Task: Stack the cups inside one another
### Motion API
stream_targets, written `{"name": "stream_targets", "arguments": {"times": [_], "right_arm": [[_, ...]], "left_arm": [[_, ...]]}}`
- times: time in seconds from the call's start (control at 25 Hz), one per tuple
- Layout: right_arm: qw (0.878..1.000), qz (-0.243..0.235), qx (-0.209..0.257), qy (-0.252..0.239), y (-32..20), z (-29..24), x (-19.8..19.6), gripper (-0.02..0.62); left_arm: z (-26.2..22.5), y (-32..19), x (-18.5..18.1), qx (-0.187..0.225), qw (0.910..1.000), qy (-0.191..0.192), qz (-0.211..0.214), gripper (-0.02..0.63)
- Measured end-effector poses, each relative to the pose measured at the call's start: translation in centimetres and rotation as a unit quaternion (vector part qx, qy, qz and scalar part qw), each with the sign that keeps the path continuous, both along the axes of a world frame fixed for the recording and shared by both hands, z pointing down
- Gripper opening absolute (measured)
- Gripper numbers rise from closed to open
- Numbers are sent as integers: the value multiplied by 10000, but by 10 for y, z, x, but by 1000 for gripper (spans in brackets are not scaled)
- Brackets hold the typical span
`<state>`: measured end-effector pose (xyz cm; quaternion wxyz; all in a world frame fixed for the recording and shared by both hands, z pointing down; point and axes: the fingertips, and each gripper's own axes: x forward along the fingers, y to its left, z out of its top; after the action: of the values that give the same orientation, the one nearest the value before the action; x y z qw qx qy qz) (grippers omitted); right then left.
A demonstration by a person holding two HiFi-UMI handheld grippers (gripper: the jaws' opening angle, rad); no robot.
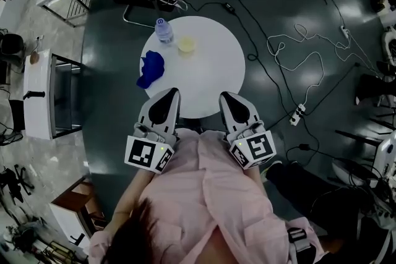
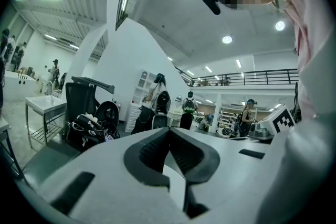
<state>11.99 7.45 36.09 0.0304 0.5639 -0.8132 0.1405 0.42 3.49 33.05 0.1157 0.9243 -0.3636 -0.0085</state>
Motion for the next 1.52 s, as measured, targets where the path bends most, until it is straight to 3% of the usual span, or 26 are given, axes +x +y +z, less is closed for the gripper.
{"name": "stream_targets", "arguments": {"times": [0.6,0.8,0.96,1.12,1.32,1.52], "right_arm": [[9999,-15,-104,-29,-8,13,0,31],[9987,197,-468,-24,15,30,13,31],[9994,86,-316,-55,-8,23,1,31],[9996,104,-267,27,-1,16,-2,31],[9999,-48,41,111,-15,-4,-14,31],[9998,15,-128,173,1,-2,-9,31]], "left_arm": [[9,-6,-4,-30,9999,7,-123,14],[32,10,10,-392,9992,92,79,14],[20,-8,-1,-178,9998,34,24,15],[13,-1,-5,-149,9999,78,30,15],[-13,-10,-20,228,9996,78,-120,15],[-5,3,-10,3,9999,132,-16,15]]}}
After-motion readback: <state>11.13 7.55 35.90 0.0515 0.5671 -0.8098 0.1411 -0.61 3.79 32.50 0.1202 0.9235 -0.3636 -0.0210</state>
